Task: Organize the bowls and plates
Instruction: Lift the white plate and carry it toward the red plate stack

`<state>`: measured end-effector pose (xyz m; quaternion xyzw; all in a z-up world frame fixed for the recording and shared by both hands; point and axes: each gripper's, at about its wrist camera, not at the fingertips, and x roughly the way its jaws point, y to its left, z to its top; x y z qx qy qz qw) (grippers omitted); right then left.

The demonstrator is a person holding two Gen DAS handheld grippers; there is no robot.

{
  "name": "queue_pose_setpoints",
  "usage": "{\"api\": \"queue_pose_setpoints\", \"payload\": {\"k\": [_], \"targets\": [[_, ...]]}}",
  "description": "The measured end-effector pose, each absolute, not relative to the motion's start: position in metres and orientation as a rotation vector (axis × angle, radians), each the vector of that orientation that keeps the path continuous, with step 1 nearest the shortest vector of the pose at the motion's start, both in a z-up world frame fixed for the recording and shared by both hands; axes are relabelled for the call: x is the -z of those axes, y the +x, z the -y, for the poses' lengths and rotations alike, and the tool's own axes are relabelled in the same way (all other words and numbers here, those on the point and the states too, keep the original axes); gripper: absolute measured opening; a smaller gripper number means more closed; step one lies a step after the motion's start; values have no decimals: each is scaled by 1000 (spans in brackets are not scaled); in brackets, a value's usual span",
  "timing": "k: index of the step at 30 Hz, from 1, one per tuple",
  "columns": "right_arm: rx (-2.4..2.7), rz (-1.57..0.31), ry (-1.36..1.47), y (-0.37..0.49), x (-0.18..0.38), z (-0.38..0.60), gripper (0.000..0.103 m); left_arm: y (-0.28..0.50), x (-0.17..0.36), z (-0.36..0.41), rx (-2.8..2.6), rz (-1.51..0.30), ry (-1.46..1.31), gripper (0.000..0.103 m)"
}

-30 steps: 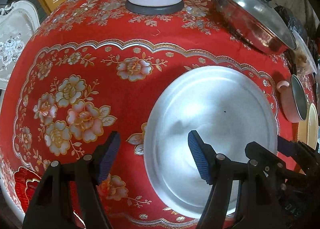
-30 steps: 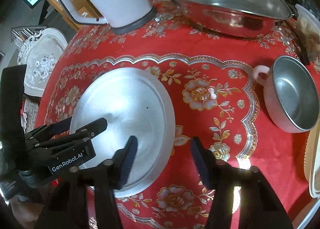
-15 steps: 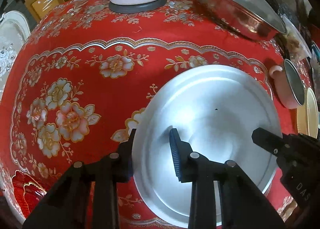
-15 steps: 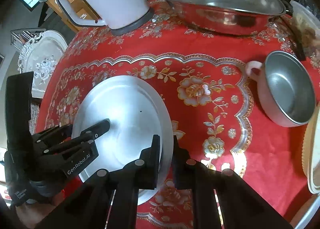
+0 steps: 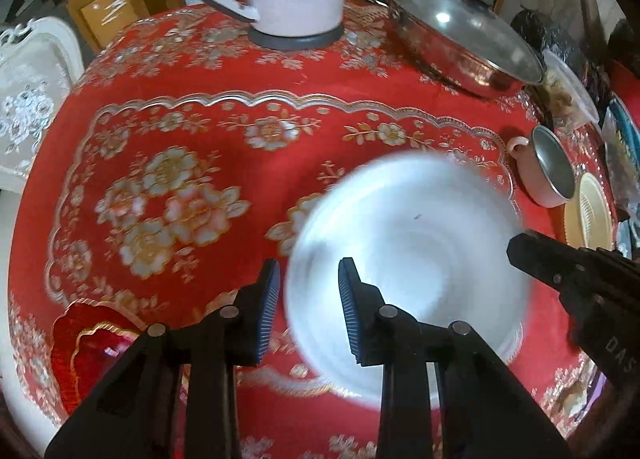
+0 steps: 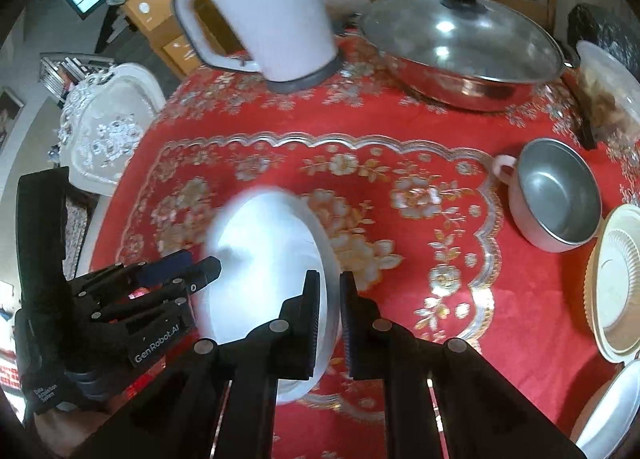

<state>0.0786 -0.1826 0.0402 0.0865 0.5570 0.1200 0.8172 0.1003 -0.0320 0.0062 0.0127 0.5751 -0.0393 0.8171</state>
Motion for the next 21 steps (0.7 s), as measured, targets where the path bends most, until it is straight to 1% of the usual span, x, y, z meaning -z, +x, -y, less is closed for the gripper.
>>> {"api": "queue_pose_setpoints", "payload": {"k": [5, 9, 16, 18, 19, 20, 21], "targets": [[-302, -1173, 144, 71, -51, 155, 10, 83, -18, 8, 53, -1215, 14, 28], [-286, -1212, 129, 70, -38, 147, 10, 79, -7, -6, 18, -1244, -12, 28], [-239, -1242, 164, 63, -22, 164, 10, 81, 7, -29, -13, -1290, -103, 28], [-219, -1248, 179, 63, -19, 174, 10, 84, 10, -30, -2, -1303, -115, 38], [-210, -1253, 189, 63, -17, 179, 10, 85, 12, -29, 7, -1306, -116, 52], [-202, -1258, 201, 63, -15, 184, 10, 86, 13, -25, 21, -1312, -116, 59], [-197, -1262, 211, 63, -13, 188, 10, 87, 14, -21, 35, -1314, -118, 59]]}}
